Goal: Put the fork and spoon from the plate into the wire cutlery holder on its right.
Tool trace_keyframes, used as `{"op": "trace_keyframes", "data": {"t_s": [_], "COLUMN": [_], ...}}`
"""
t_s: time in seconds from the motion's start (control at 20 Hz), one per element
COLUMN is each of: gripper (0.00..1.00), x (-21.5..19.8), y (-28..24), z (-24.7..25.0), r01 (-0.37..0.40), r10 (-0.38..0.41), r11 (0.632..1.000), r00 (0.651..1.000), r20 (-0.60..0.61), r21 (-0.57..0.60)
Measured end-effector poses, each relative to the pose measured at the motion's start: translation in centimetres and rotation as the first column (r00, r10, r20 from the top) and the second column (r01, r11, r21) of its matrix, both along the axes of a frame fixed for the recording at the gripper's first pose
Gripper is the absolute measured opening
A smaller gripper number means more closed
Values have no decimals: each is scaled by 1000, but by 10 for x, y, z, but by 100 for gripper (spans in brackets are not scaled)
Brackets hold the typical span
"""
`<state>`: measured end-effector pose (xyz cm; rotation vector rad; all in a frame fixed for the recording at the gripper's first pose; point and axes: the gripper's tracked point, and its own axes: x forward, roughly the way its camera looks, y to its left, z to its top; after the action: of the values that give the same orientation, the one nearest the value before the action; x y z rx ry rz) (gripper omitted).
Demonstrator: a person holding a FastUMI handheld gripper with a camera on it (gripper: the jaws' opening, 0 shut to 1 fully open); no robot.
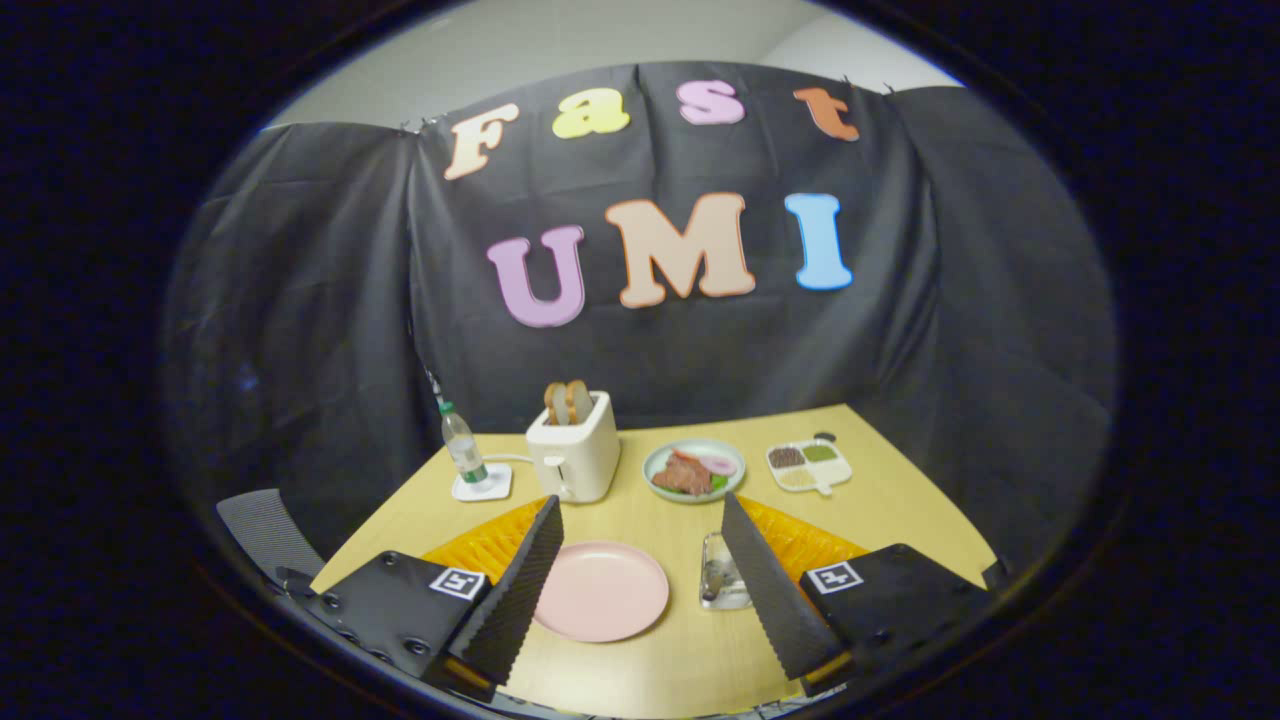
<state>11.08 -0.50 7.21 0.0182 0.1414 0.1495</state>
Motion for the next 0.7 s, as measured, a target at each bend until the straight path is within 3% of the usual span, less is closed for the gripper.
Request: {"op": "trace_keyframes", "data": {"t_s": [0.35,0.7], "gripper": [100,100], "x": [-15,-34], "y": [-9,-34], "z": [89,82], "r01": [73,111], "r10": [-57,-97], "r11": [996,993], "r00": [967,952], "r20": [249,290], "r21": [-57,-31]}}
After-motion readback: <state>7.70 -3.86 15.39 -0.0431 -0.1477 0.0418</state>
